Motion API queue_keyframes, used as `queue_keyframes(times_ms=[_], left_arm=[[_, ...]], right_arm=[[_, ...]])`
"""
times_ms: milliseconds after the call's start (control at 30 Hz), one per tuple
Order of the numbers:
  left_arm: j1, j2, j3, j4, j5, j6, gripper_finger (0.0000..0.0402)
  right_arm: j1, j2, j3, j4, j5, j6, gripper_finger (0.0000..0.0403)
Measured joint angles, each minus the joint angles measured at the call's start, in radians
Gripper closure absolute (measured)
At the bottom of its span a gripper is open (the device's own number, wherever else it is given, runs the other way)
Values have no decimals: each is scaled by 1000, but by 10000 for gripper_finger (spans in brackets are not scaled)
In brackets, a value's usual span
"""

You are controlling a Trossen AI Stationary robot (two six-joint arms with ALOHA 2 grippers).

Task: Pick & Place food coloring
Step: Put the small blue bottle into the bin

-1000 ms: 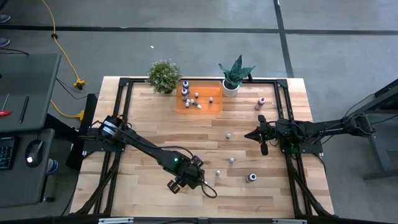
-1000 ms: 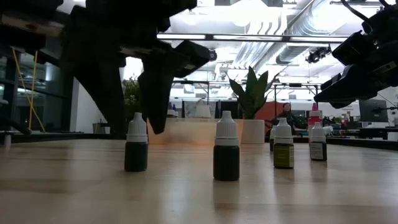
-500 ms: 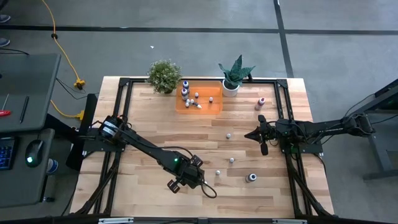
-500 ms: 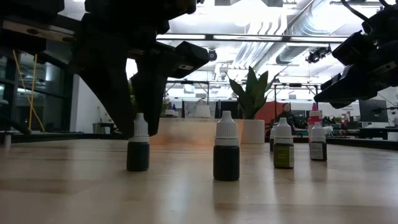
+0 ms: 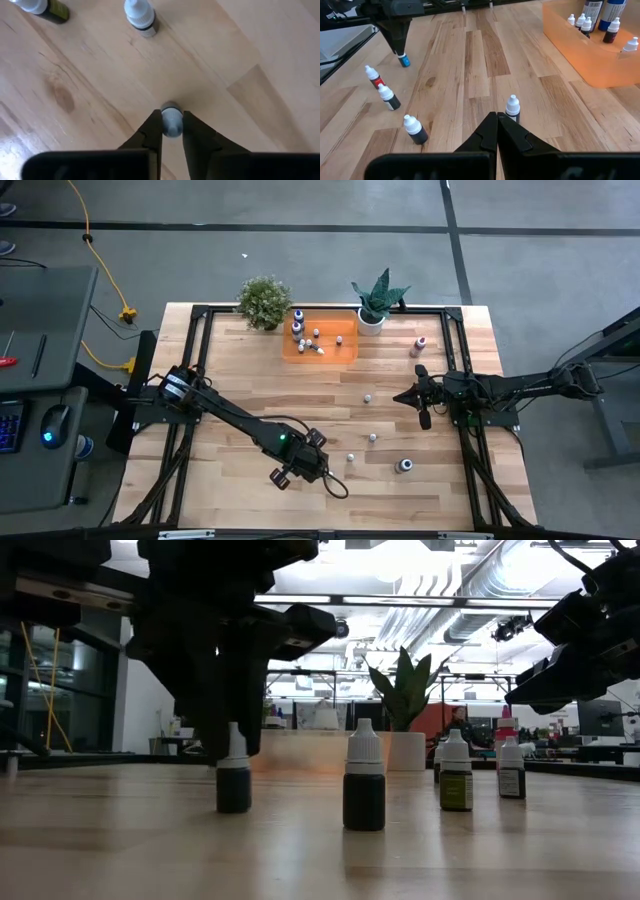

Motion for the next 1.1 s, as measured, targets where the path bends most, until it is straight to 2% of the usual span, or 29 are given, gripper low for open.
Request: queue_keyframes(times_ms=[100, 267, 567, 767, 967, 1100], left_arm=[[0, -1, 0, 0, -8, 0, 372], [0, -19, 0, -15, -7, 0, 369], [34, -134, 0, -113, 12, 0, 368], [61, -265, 0, -148, 165, 36, 368], [67, -395, 0, -184, 314, 174, 368], [68, -458, 0, -177, 392, 205, 368]], right_arm=[[0, 0, 0, 0, 0, 0, 402], [0, 0, 0, 0, 0, 0, 402], [0, 0, 0, 0, 0, 0, 402], [0, 0, 0, 0, 0, 0, 402], [0, 0, 0, 0, 0, 0, 402], [0, 0, 0, 0, 0, 0, 402]])
